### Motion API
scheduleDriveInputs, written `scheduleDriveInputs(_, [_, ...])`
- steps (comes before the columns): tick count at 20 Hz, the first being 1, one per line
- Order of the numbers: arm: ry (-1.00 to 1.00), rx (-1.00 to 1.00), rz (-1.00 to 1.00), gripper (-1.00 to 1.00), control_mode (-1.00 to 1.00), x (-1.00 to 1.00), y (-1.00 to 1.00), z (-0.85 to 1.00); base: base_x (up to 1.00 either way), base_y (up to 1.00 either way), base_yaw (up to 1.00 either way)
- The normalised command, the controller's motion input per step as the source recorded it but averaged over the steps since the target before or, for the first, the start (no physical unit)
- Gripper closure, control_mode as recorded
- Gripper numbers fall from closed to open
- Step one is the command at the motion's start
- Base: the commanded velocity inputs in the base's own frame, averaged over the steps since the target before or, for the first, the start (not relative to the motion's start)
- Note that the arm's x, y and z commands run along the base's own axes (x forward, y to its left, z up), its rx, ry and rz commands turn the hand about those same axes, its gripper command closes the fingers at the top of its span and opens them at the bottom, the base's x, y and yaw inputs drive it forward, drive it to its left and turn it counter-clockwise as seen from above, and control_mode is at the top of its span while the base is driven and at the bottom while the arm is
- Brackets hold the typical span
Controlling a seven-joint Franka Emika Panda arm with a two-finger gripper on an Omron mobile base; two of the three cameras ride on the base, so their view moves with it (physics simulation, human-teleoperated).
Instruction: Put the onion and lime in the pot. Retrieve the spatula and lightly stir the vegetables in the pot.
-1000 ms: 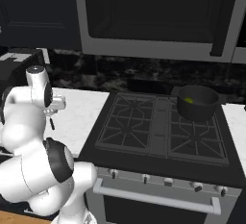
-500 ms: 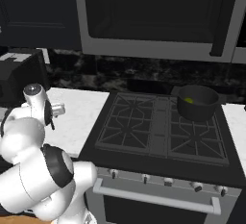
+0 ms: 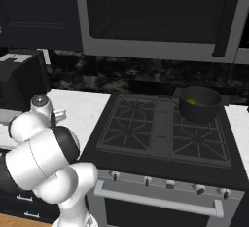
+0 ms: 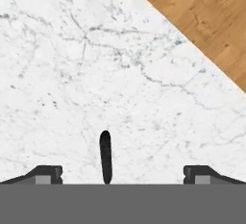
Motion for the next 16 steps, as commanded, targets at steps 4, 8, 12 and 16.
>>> scheduleDriveInputs(4, [0.00, -0.07, 0.00, -1.00, -1.00, 0.29, 0.08, -0.20, 0.00, 0.00, 0.00])
scheduleDriveInputs(8, [0.04, -0.03, 0.00, -1.00, -1.00, 0.41, 0.09, -0.19, 0.00, 0.00, 0.00])
scheduleDriveInputs(12, [0.08, 0.00, 0.00, -1.00, -1.00, 0.48, 0.10, -0.19, 0.00, 0.00, 0.00])
scheduleDriveInputs(16, [0.07, 0.00, 0.00, -1.00, -1.00, 0.24, 0.00, -0.40, 0.00, 0.00, 0.00])
